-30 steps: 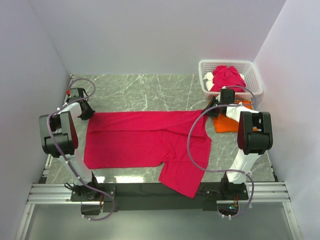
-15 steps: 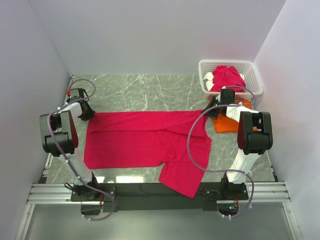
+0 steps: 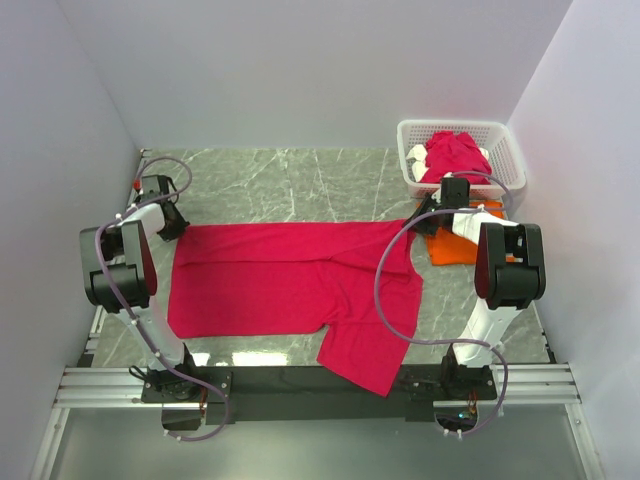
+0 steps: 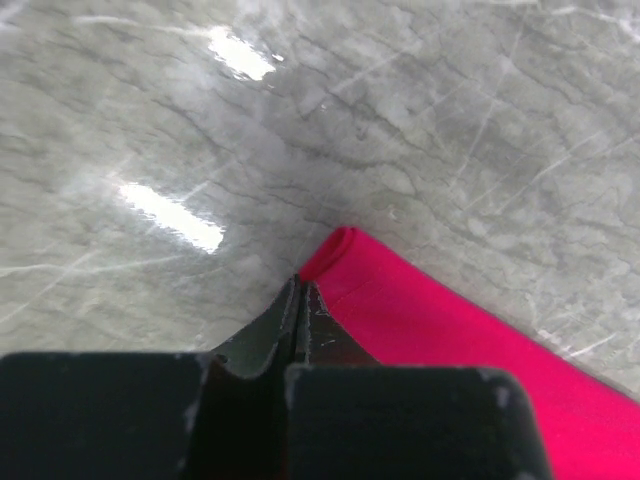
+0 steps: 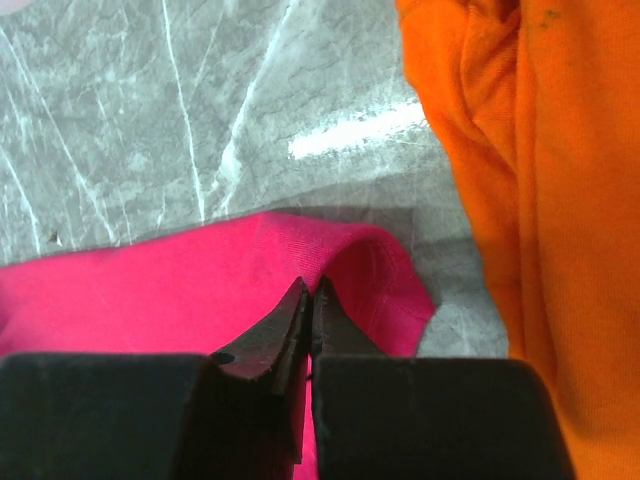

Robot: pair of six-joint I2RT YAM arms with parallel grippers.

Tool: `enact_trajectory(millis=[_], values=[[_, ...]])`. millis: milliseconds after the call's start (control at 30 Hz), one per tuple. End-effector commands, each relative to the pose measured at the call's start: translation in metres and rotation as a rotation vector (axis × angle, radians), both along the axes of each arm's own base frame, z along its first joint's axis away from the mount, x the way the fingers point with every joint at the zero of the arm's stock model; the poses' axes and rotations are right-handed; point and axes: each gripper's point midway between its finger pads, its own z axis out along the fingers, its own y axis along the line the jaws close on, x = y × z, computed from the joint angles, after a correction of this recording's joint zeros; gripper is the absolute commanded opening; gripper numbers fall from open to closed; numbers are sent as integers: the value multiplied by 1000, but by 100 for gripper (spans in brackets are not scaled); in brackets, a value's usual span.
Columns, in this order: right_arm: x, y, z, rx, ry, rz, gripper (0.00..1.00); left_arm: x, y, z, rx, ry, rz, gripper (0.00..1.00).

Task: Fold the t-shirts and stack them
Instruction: Fold the tshirt

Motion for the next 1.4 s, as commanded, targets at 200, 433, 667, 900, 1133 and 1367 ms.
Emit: enact_trajectory(millis=[200, 433, 667, 900, 1133, 1367], values=[[18, -17, 19, -42, -51, -61, 0, 21, 26, 35, 125, -20, 26, 1], [21, -17, 17, -44, -43, -58, 0, 23, 23, 16, 104, 19, 14, 1], [20, -15, 19, -47, -42, -37, 0, -7, 16, 41, 70, -6, 114, 27], [21, -12, 22, -37, -50, -26, 0, -62, 9, 40, -1, 19, 228, 46], [21, -10, 22, -25, -52, -22, 0, -90, -7, 22, -89, 7, 282, 46], [21, -10, 23, -34, -54, -14, 0, -88, -21, 4, -172, -8, 289, 42]])
